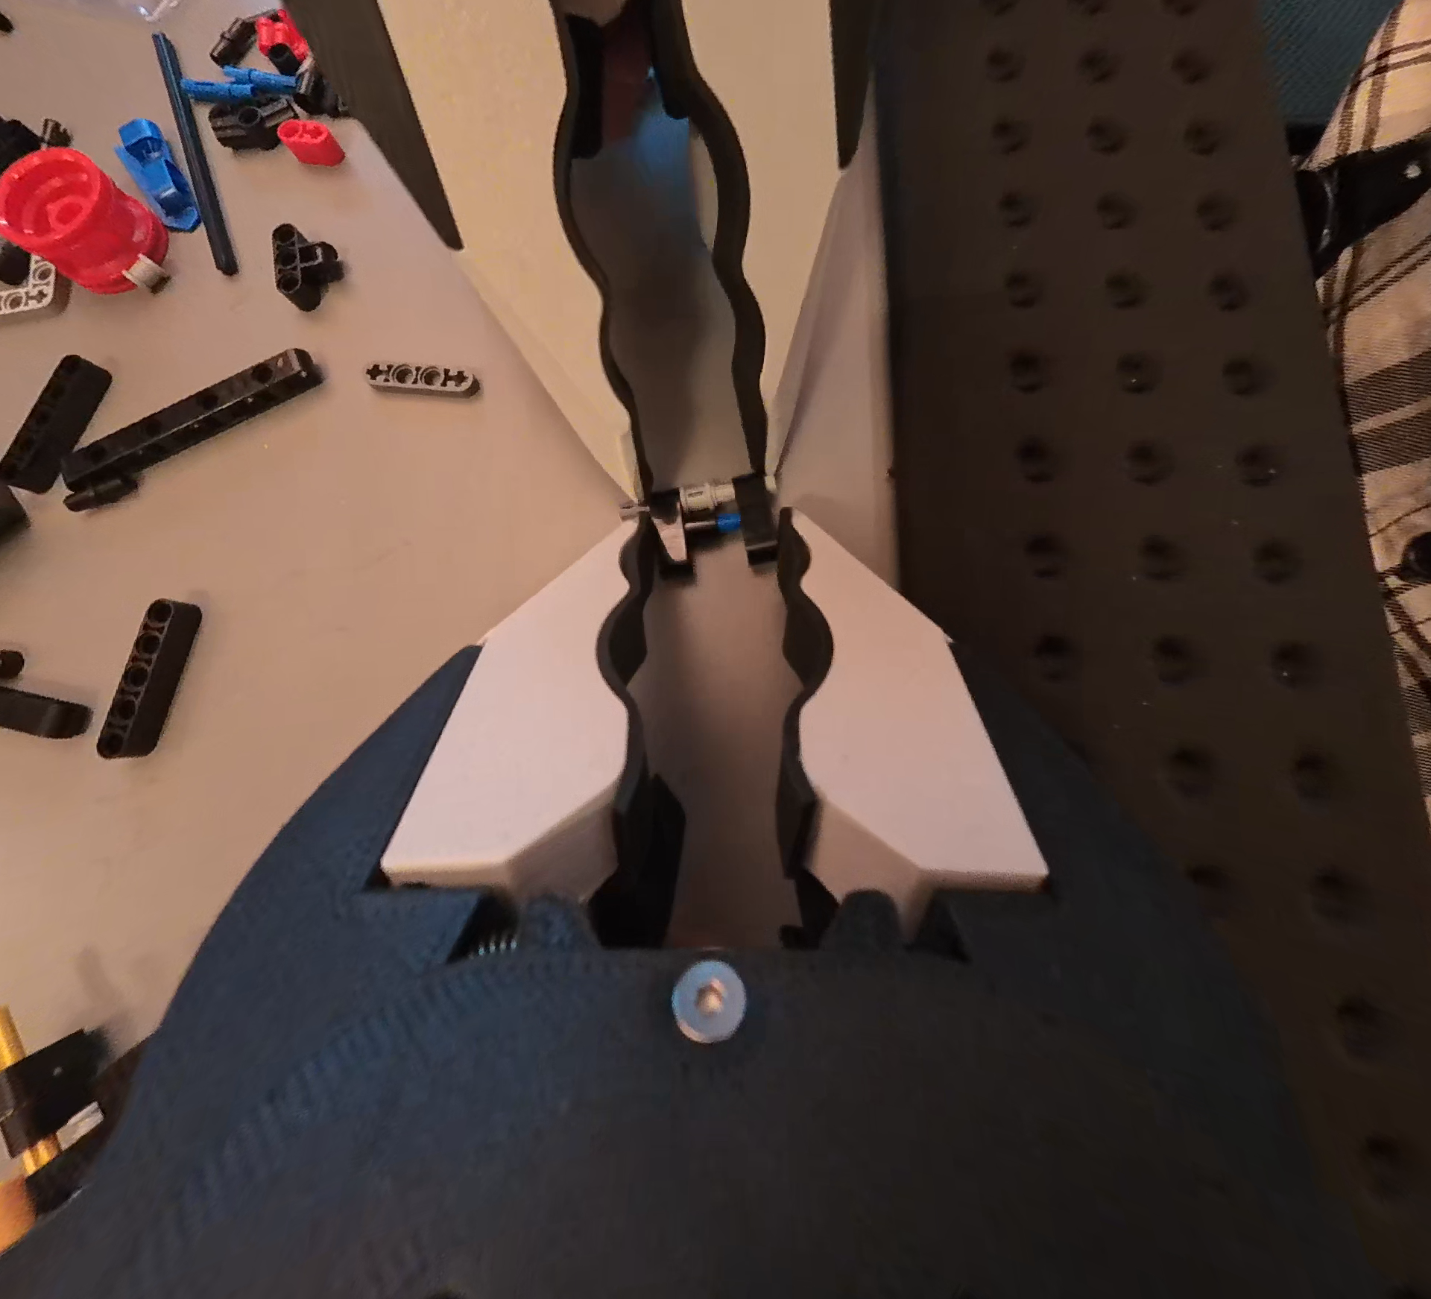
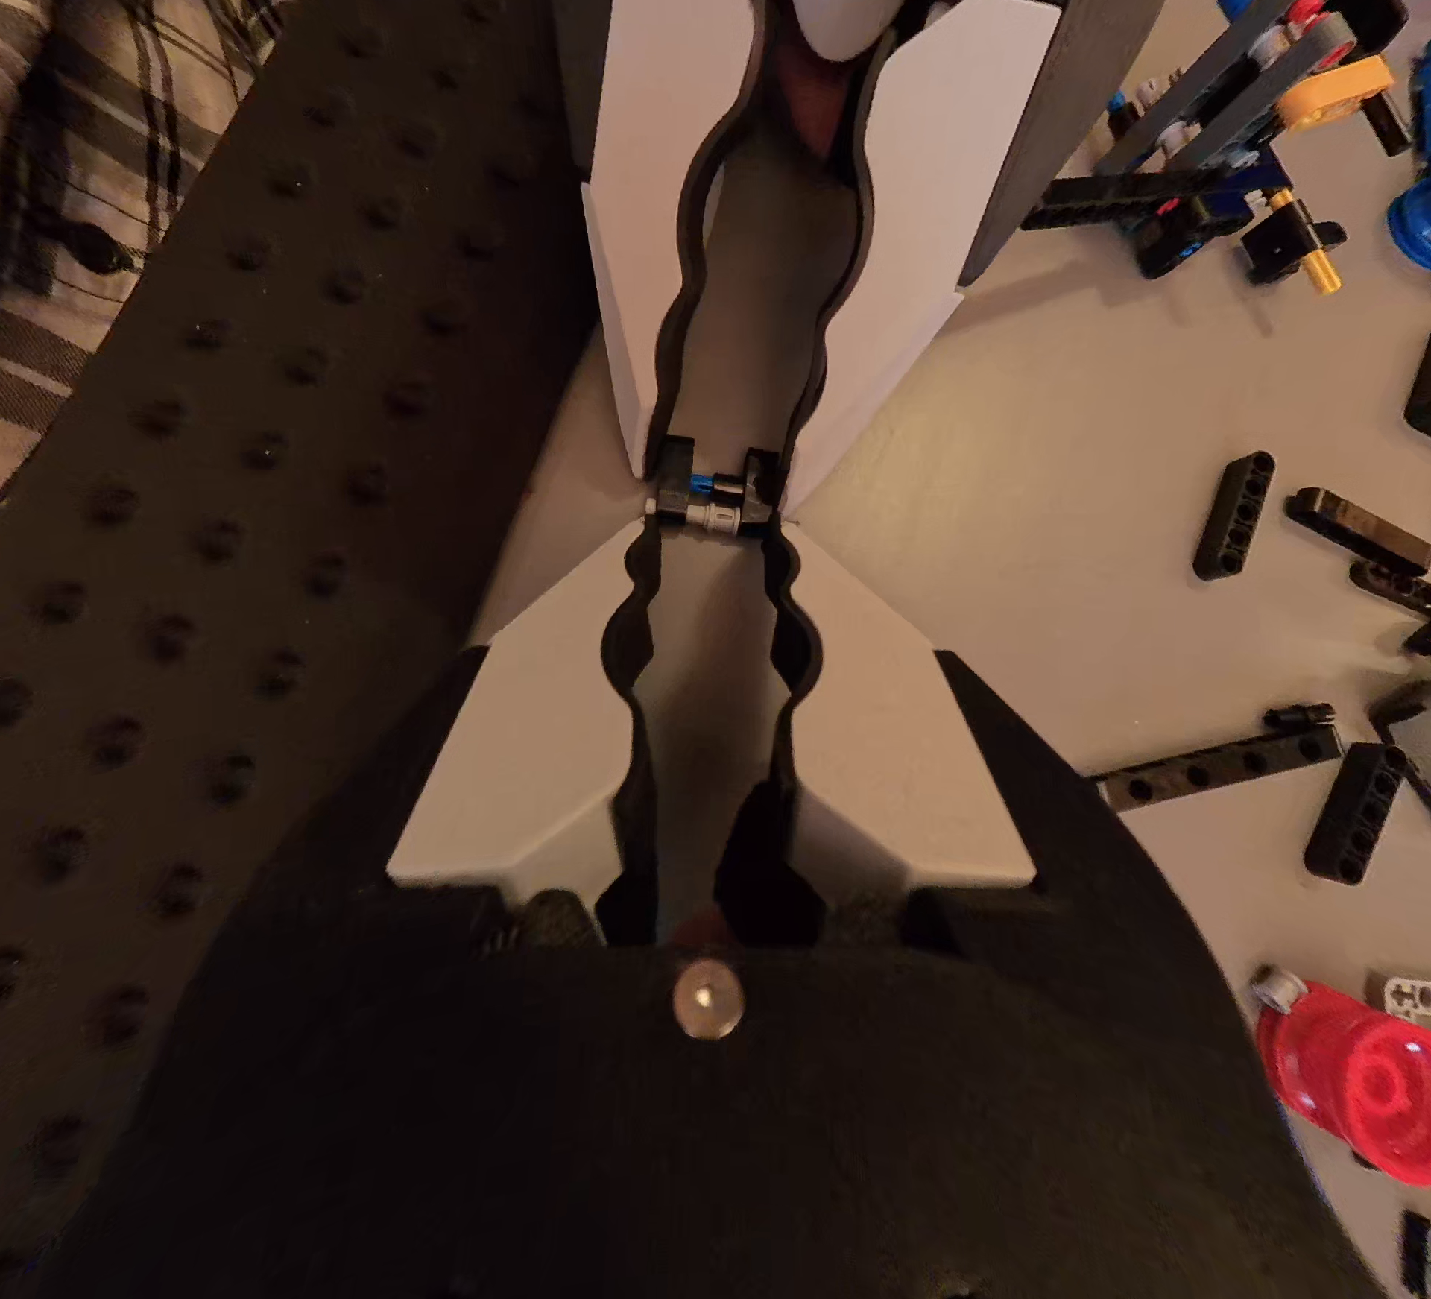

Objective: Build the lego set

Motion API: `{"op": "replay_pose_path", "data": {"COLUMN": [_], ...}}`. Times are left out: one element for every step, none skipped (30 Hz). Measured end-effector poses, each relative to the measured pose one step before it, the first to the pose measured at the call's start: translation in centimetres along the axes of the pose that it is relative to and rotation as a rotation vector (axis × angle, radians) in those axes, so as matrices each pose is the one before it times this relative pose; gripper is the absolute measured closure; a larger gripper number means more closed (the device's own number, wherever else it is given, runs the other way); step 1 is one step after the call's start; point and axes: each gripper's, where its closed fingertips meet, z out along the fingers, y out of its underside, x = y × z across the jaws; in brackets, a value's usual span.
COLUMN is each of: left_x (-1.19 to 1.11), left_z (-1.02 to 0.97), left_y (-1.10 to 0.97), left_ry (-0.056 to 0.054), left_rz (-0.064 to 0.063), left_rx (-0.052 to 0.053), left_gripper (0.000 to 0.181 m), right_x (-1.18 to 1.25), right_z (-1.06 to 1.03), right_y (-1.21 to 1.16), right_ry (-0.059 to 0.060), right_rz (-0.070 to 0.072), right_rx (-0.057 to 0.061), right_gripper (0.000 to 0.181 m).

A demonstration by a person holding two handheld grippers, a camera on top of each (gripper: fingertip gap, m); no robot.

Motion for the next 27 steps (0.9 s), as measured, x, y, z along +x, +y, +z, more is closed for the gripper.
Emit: {"op": "replay_pose_path", "data": {"left_x": [-0.058, -0.067, -0.017, 0.009, 0.031, 0.062, -0.005, -0.014, 0.006, 0.012, 0.015, -0.023, -0.129, -0.165, -0.07, 0.063, 0.193, -0.108, -0.177, -0.045, -0.051, -0.147, -0.021, -0.042, -0.215, -0.159, -0.082], "left_z": [0.005, 0.012, 0.0, 0.005, -0.002, 0.006, 0.003, 0.001, 0.001, 0.005, -0.007, -0.058, -0.099, -0.125, -0.139, -0.121, 0.015, 0.045, -0.018, -0.024, 0.011, 0.009, -0.021, 0.028, -0.021, 0.028, -0.039], "left_y": [0.003, 0.004, -0.037, 0.022, 0.012, 0.001, 0.004, 0.016, 0.01, -0.004, -0.012, 0.044, 0.102, 0.101, 0.135, 0.123, 0.027, -0.001, 0.039, 0.014, -0.023, -0.009, 0.013, -0.07, -0.094, -0.172, -0.227], "left_ry": [-0.006, -0.004, -0.0012, -0.0015, -0.0058, -0.0023, 0.0004, -0.0012, -0.0026, -0.0012, 0.0043, 0.0038, -0.0067, -0.0087, -0.0036, 0.0009, 0.006, -0.0077, -0.0099, -0.0034, -0.0072, -0.0132, -0.0047, -0.0074, -0.023, -0.0159, -0.011], "left_rz": [-0.0003, 0.0023, 0.0005, 0.0002, 0.0122, 0.0076, -0.0009, -0.0048, -0.0035, -0.0042, -0.0131, -0.0099, -0.0001, -0.0035, -0.0004, 0.0101, 0.0064, -0.0008, -0.0026, -0.001, -0.0014, -0.0012, -0.001, 0.0036, 0.0061, 0.0028, 0.0062], "left_rx": [0.0027, 0.0038, 0.0052, -0.0002, -0.0042, -0.0054, -0.0007, 0.0042, 0.0042, 0.0019, 0.0007, -0.0024, -0.0023, -0.004, -0.0074, -0.006, -0.0002, 0.0018, 0.002, 0.0036, 0.005, 0.0055, 0.0043, 0.0022, 0.0004, -0.0016, 0.008], "left_gripper": [0.153, 0.159, 0.159, 0.159, 0.159, 0.159, 0.159, 0.159, 0.159, 0.159, 0.159, 0.158, 0.154, 0.149, 0.146, 0.154, 0.159, 0.159, 0.159, 0.159, 0.159, 0.159, 0.159, 0.159, 0.159, 0.159, 0.159], "right_x": [0.033, 0.025, -0.004, -0.01, -0.015, 0.0, 0.011, -0.001, 0.004, -0.005, 0.025, 0.056, 0.042, 0.007, 0.021, 0.033, 0.032, 0.064, 0.086, 0.042, 0.076, 0.108, 0.088, 0.149, 0.218, 0.161, 0.18], "right_z": [0.025, 0.018, 0.022, 0.001, 0.01, 0.001, -0.001, -0.002, -0.009, -0.001, 0.007, 0.043, 0.021, -0.042, -0.029, -0.017, -0.017, -0.042, -0.081, -0.101, -0.088, -0.116, -0.143, -0.194, -0.258, -0.269, -0.218], "right_y": [-0.02, -0.008, -0.023, -0.018, -0.002, 0.011, -0.005, 0.001, 0.001, -0.002, 0.0, 0.006, 0.037, 0.062, 0.036, -0.012, -0.014, 0.018, -0.055, -0.118, -0.044, -0.003, -0.022, -0.055, -0.071, -0.095, -0.056], "right_ry": [0.0091, 0.0062, 0.0005, -0.0014, -0.0004, 0.0035, 0.0008, -0.003, -0.0016, 0.0016, 0.0023, 0.0032, 0.0024, 0.0007, 0.0008, 0.0004, 0.0003, 0.0031, 0.0047, 0.0015, 0.0054, 0.0092, 0.0078, 0.0112, 0.0157, 0.0107, 0.0093], "right_rz": [-0.0033, -0.0053, -0.0026, 0.0051, 0.0015, -0.0085, -0.0016, 0.008, 0.0086, 0.0031, 0.0028, 0.0069, 0.0052, -0.0017, -0.0013, 0.0025, 0.0028, -0.0003, 0.0025, 0.0082, 0.0085, 0.0074, 0.0108, 0.0117, 0.01, 0.0141, 0.0189], "right_rx": [-0.0078, -0.0062, -0.0032, -0.0008, -0.0014, -0.0046, -0.0017, 0.0073, 0.0102, 0.0047, 0.0013, 0.0024, 0.0007, -0.003, -0.0031, -0.0011, -0.0029, -0.0047, 0.0, 0.0026, -0.0024, -0.0047, -0.0036, -0.0034, -0.0017, 0.0001, -0.0014], "right_gripper": [0.157, 0.161, 0.162, 0.162, 0.163, 0.162, 0.162, 0.162, 0.162, 0.162, 0.162, 0.162, 0.162, 0.162, 0.162, 0.162, 0.162, 0.161, 0.161, 0.161, 0.161, 0.161, 0.161, 0.161, 0.161, 0.161, 0.161]}}
